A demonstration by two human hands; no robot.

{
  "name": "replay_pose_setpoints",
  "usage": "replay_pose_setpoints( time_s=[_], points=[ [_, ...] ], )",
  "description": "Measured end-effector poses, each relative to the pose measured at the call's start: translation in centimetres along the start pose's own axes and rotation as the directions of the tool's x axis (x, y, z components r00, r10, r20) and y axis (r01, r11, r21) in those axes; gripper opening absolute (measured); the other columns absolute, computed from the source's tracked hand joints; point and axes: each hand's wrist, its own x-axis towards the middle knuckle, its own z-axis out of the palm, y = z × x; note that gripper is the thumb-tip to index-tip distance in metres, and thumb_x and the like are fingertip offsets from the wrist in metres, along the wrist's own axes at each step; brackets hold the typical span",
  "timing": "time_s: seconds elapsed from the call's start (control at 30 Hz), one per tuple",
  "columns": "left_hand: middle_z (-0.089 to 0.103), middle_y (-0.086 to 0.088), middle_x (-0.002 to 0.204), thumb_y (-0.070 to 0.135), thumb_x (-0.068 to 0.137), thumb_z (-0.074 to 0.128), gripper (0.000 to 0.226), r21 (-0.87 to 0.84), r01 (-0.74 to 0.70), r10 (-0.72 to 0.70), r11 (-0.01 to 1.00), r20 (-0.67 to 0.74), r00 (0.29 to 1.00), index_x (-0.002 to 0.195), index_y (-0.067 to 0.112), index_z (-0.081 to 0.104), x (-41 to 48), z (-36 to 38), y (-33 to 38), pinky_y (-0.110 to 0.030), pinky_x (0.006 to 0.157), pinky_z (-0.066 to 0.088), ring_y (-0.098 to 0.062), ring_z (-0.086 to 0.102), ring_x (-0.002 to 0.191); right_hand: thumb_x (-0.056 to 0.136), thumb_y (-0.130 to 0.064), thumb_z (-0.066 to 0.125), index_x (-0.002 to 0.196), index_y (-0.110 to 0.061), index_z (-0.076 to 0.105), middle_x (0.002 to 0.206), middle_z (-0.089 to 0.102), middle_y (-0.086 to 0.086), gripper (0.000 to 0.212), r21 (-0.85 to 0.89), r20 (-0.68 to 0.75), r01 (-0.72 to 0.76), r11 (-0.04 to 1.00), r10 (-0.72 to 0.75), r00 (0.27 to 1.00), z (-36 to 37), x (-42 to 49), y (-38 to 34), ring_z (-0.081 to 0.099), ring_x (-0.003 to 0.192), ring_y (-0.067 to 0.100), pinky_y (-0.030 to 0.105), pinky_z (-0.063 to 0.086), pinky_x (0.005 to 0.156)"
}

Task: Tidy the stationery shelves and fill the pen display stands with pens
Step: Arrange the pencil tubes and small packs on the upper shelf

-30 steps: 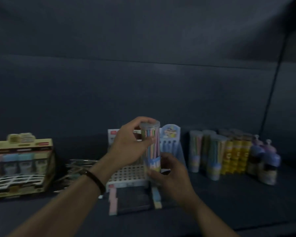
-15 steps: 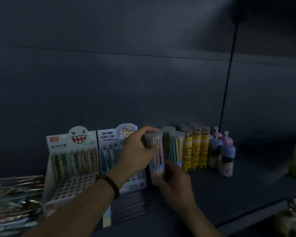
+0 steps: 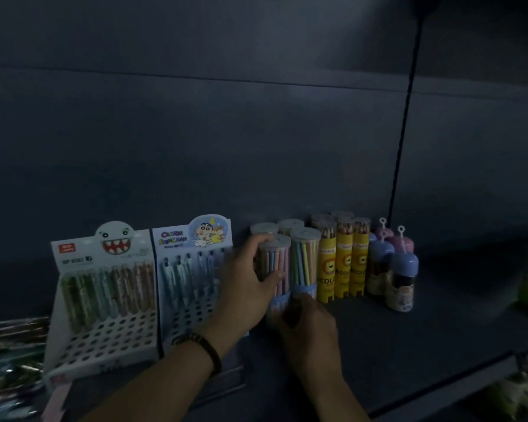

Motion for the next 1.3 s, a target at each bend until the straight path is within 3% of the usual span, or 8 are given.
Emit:
replay_pose_setpoints(
  time_s=[0.13, 0.33, 0.53, 0.73, 0.83, 0.97, 1.1, 1.3],
  points=[
    [0.056, 0.016, 0.133, 0.018, 0.09, 0.082, 0.063, 0.037, 0.0, 0.001, 0.999, -0.021, 1.0, 0.135, 0.048, 0.05, 0.4, 0.6, -0.8, -0.036, 0.102, 0.054, -0.006, 0.057, 0.121, 0.088, -0.038, 0.079, 0.092, -0.035, 0.056, 0.089, 0.06, -0.014, 0.024, -0.02, -0.023, 0.012, 1.0, -0.012, 1.0, 0.4, 0.0, 0.5, 0.057, 0.081, 0.004, 0.024, 0.048, 0.067],
    [0.055, 0.005, 0.135, 0.019, 0.094, 0.077, 0.066, 0.032, 0.015, -0.016, 0.999, 0.03, 0.999, 0.14, 0.053, 0.043, 0.8, 1.1, -1.6, -0.046, 0.101, 0.055, -0.013, 0.058, 0.121, 0.091, -0.036, 0.075, 0.089, -0.033, 0.057, 0.089, 0.059, -0.012, 0.018, -0.01, -0.029, 0.017, 1.0, -0.017, 0.999, 0.5, 0.0, 0.7, 0.057, 0.079, 0.007, 0.03, 0.053, 0.068],
    [0.053, 0.01, 0.134, 0.023, 0.093, 0.08, 0.083, 0.078, 0.071, -0.074, 0.994, 0.041, 0.996, 0.158, 0.038, 0.03, -1.2, -2.2, -0.6, -0.026, 0.094, 0.053, -0.005, 0.058, 0.115, 0.093, -0.033, 0.076, 0.095, -0.028, 0.065, 0.09, 0.063, -0.01, 0.013, 0.005, -0.072, 0.096, 0.995, -0.096, 0.993, 0.4, -0.4, 0.7, 0.06, 0.081, 0.006, 0.024, 0.048, 0.064],
    [0.061, 0.026, 0.116, 0.03, 0.098, 0.072, 0.029, 0.403, -0.097, 0.053, 0.91, 0.119, 0.991, 0.125, 0.037, 0.064, -8.7, -14.0, -1.1, -0.023, 0.092, 0.054, 0.006, 0.059, 0.108, 0.095, -0.029, 0.074, 0.091, -0.031, 0.066, 0.089, 0.065, -0.017, 0.009, 0.062, 0.031, 0.245, 0.968, -0.247, 0.969, -0.9, -2.0, -1.7, 0.061, 0.083, -0.001, 0.013, 0.046, 0.068],
    [0.058, 0.031, 0.111, 0.032, 0.097, 0.073, 0.021, 0.579, -0.092, 0.02, 0.81, 0.13, 0.991, 0.111, 0.045, 0.064, -13.5, -19.2, -3.0, -0.029, 0.088, 0.054, 0.002, 0.058, 0.105, 0.092, -0.023, 0.077, 0.088, -0.03, 0.069, 0.087, 0.067, -0.019, 0.011, 0.218, 0.059, 0.272, 0.937, -0.291, 0.955, -1.0, -4.1, -4.5, 0.064, 0.085, 0.0, 0.019, 0.054, 0.071],
    [0.056, 0.03, 0.113, 0.038, 0.095, 0.073, 0.023, 0.628, -0.056, -0.015, 0.776, 0.108, 0.994, 0.113, 0.047, 0.062, -18.0, -22.5, -5.1, -0.035, 0.088, 0.052, -0.006, 0.057, 0.105, 0.092, -0.022, 0.076, 0.085, -0.029, 0.067, 0.086, 0.064, -0.017, 0.014, 0.297, 0.175, 0.372, 0.879, -0.433, 0.884, 1.8, -6.8, -9.4, 0.063, 0.088, 0.002, 0.015, 0.051, 0.075],
    [0.053, 0.022, 0.12, 0.033, 0.092, 0.077, 0.029, 0.584, -0.051, 0.003, 0.81, 0.083, 0.997, 0.116, 0.04, 0.062, -20.5, -23.2, -6.3, -0.033, 0.093, 0.05, -0.01, 0.054, 0.111, 0.084, -0.019, 0.059, 0.094, -0.029, 0.066, 0.096, 0.056, -0.018, 0.016, 0.165, 0.21, 0.533, 0.83, -0.558, 0.803, 4.8, -8.6, -9.4, 0.053, 0.099, 0.007, 0.031, 0.046, 0.088],
    [0.048, 0.031, 0.123, 0.04, 0.094, 0.076, 0.026, 0.539, 0.0, -0.067, 0.843, 0.106, 0.992, 0.115, 0.046, 0.063, -21.0, -23.1, -6.9, -0.022, 0.103, 0.043, 0.0, 0.046, 0.119, 0.075, -0.031, 0.057, 0.104, -0.039, 0.058, 0.109, 0.052, -0.021, 0.029, 0.0, 0.39, 0.48, 0.877, -0.443, 0.808, 5.4, -8.4, -8.6, 0.044, 0.113, 0.007, 0.033, 0.029, 0.096]
  ],
)
